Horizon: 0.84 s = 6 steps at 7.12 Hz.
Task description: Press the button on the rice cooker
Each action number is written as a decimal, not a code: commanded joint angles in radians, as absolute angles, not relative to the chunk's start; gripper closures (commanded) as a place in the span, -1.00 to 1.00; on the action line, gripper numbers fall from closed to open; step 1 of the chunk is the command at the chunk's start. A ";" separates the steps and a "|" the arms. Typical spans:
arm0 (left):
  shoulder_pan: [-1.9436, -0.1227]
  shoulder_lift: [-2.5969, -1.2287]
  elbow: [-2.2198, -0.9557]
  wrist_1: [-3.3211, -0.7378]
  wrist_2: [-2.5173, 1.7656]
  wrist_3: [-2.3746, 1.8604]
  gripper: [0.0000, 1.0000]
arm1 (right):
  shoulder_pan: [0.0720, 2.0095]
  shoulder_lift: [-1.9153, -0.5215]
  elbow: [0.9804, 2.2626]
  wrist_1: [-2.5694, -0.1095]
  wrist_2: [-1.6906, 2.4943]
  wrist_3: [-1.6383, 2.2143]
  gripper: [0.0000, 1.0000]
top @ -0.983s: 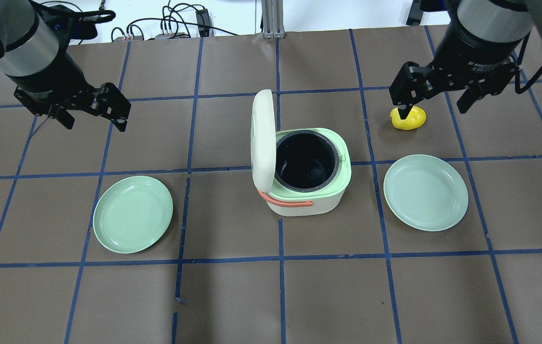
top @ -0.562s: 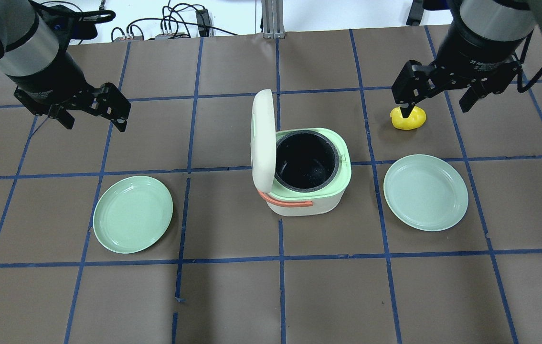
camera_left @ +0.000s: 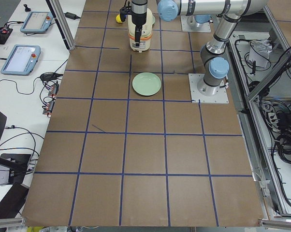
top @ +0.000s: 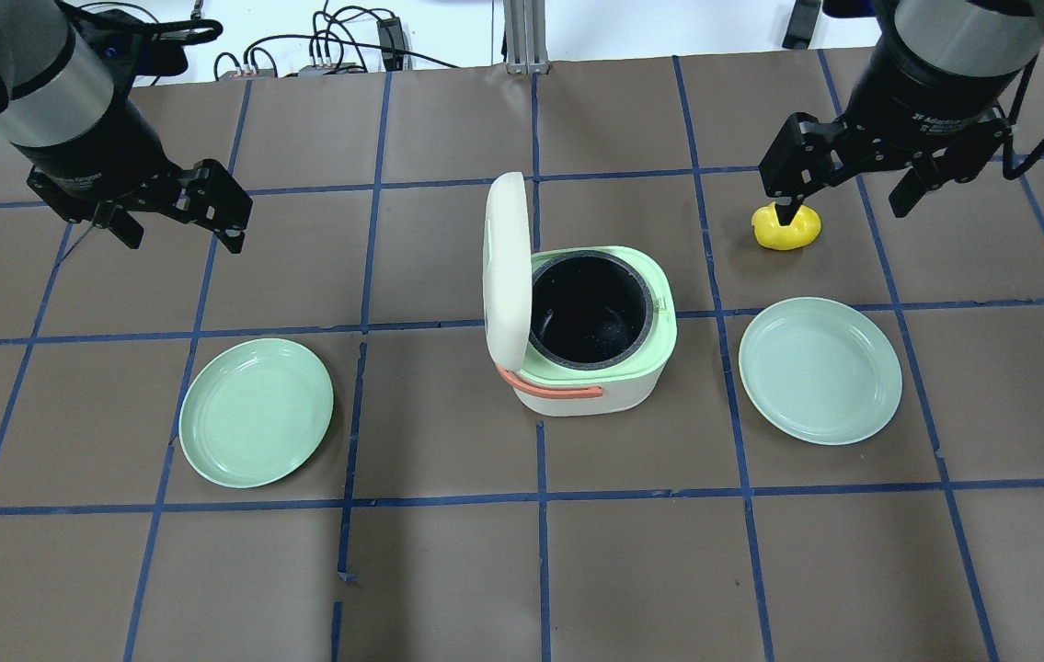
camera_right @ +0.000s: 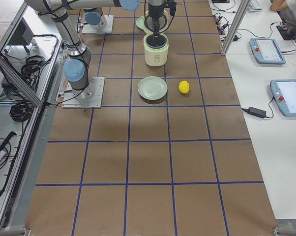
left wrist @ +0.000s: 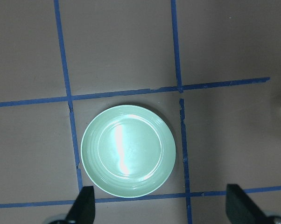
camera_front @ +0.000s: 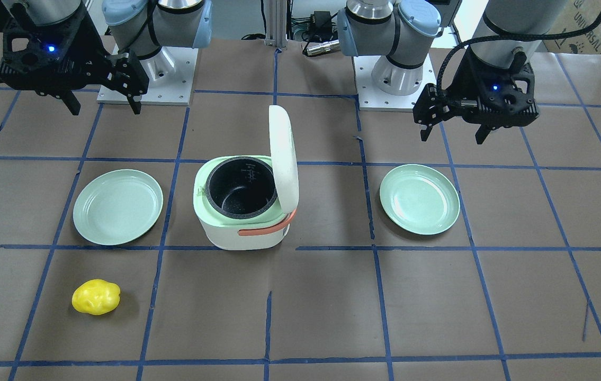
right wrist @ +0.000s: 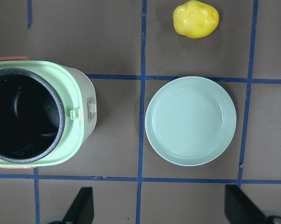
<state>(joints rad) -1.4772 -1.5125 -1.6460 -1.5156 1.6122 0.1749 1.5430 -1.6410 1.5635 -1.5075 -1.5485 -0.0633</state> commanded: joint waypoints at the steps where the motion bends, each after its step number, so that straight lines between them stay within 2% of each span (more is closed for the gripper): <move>1: -1.477 -1.513 -1.646 -1.516 1.612 0.175 -1.00 | 1.545 -1.638 1.555 -1.506 -1.529 -0.061 -0.99; 6: -1.477 -1.513 -1.646 -1.516 1.612 0.175 -1.00 | 1.545 -1.638 1.563 -1.516 -1.529 -0.068 -0.99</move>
<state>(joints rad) -1.4768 -1.5125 -1.6459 -1.5156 1.6122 0.1749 1.5443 -1.6384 1.5613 -1.5141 -1.5311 -0.0685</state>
